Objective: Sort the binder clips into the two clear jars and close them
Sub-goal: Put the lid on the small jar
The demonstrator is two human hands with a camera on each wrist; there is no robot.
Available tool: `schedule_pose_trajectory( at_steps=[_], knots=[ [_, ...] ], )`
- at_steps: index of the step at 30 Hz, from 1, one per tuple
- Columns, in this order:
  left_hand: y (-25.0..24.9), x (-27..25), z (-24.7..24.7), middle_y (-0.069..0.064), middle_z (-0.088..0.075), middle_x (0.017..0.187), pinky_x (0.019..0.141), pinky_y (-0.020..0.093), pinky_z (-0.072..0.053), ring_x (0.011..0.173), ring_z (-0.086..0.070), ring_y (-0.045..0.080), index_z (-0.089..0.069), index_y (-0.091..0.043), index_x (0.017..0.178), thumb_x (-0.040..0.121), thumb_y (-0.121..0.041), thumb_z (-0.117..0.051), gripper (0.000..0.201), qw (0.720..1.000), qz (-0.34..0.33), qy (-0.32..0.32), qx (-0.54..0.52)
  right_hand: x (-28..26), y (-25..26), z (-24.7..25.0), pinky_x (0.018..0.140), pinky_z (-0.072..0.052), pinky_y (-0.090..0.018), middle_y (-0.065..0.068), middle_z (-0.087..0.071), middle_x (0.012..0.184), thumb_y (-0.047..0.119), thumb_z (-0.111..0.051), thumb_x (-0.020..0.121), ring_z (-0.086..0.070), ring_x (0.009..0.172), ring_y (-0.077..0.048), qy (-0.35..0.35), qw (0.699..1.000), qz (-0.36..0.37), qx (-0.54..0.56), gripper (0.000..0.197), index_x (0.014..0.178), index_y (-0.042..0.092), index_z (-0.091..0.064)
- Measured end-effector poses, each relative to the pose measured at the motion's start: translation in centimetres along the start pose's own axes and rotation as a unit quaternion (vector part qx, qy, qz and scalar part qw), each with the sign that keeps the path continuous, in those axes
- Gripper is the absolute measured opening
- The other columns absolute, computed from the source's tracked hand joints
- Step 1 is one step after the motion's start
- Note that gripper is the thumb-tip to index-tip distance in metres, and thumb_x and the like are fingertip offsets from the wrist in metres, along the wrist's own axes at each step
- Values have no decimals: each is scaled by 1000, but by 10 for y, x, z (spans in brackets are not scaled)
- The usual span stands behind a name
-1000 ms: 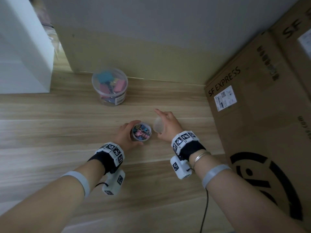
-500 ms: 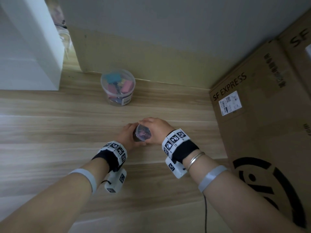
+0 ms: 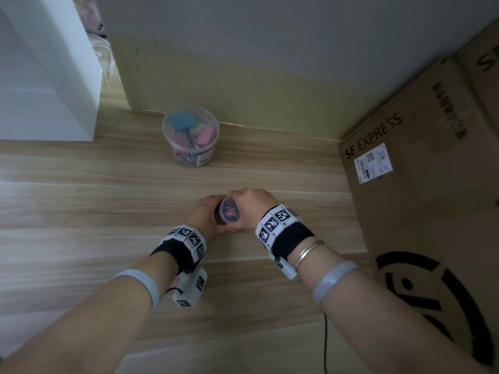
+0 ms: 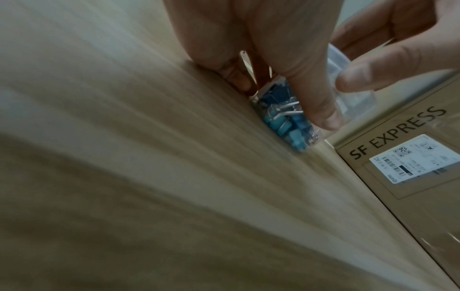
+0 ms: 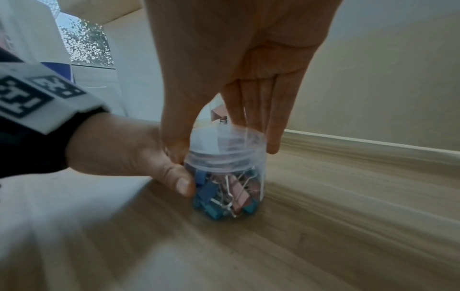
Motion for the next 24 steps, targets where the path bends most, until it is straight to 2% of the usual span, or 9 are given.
schedule_pose_trajectory(
  at_steps=[3, 5, 7, 11, 14, 19, 22, 24],
  knots=[
    [-1, -1, 1, 1, -65, 111, 91, 35, -48, 101, -60, 22, -55, -27, 109, 52, -54, -71, 65, 1000, 3, 3, -4, -2, -1, -3, 79, -52, -35, -9, -59, 119, 44, -72, 72, -61, 100, -28, -9, 1000, -14, 24, 69, 129, 15, -44],
    [-5, -3, 3, 4, -62, 117, 95, 35, -44, 107, -57, 24, -54, -21, 117, 56, -46, -78, 71, 1000, -8, 1, -9, -5, -4, -5, 84, -52, -37, -8, -53, 127, 42, -75, 70, -59, 106, -28, -8, 998, -5, 55, 81, 137, 19, -36],
    [-7, -4, 4, 6, -61, 121, 98, 37, -42, 111, -56, 25, -52, -17, 120, 57, -42, -80, 73, 1000, -8, -1, -3, -8, -6, -6, 83, -53, -36, -7, -49, 129, 38, -76, 71, -59, 105, -28, -8, 998, 10, 55, 81, 139, 22, -34],
    [-6, -4, 2, 6, -62, 122, 98, 39, -46, 113, -56, 24, -51, -20, 121, 59, -40, -79, 71, 1000, 8, 4, -18, -9, -4, -5, 75, -53, -35, -7, -54, 121, 41, -74, 72, -62, 97, -28, -20, 1000, 5, 20, 74, 134, 21, -40],
    [-4, -4, 1, 5, -62, 118, 92, 35, -49, 106, -59, 23, -51, -23, 119, 58, -41, -79, 69, 999, 23, -2, -25, -6, -4, -5, 67, -45, -31, -9, -59, 109, 56, -67, 71, -63, 92, -28, -45, 998, -50, 2, 68, 120, 12, -48],
    [-2, -8, -1, 12, -59, 119, 93, 34, -42, 114, -50, 29, -45, -19, 127, 60, -32, -82, 78, 998, 24, -12, -54, -1, -1, -11, 66, -38, -31, -9, -59, 108, 68, -60, 69, -61, 95, -26, -37, 991, -128, 4, 78, 118, 10, -42],
    [-5, -8, 2, 13, -59, 122, 94, 35, -41, 116, -48, 30, -43, -16, 129, 62, -28, -81, 78, 999, 13, -1, -44, -2, -2, -11, 68, -39, -33, -8, -57, 115, 75, -54, 69, -60, 98, -27, -17, 990, -138, -5, 87, 128, 14, -35],
    [-6, -7, 2, 13, -57, 124, 96, 36, -41, 117, -49, 29, -41, -17, 130, 63, -28, -80, 78, 999, 21, 2, -38, -3, -1, -10, 74, -43, -37, -8, -47, 127, 68, -59, 70, -56, 104, -31, -8, 996, -90, 21, 89, 139, 25, -23]
  ],
)
Point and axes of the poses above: each hand's wrist, its own x-axis towards the middle knuckle, its own z-axis out of the back of the hand, y = z × x, the point moved 4 cm from there along x, towards the middle knuckle
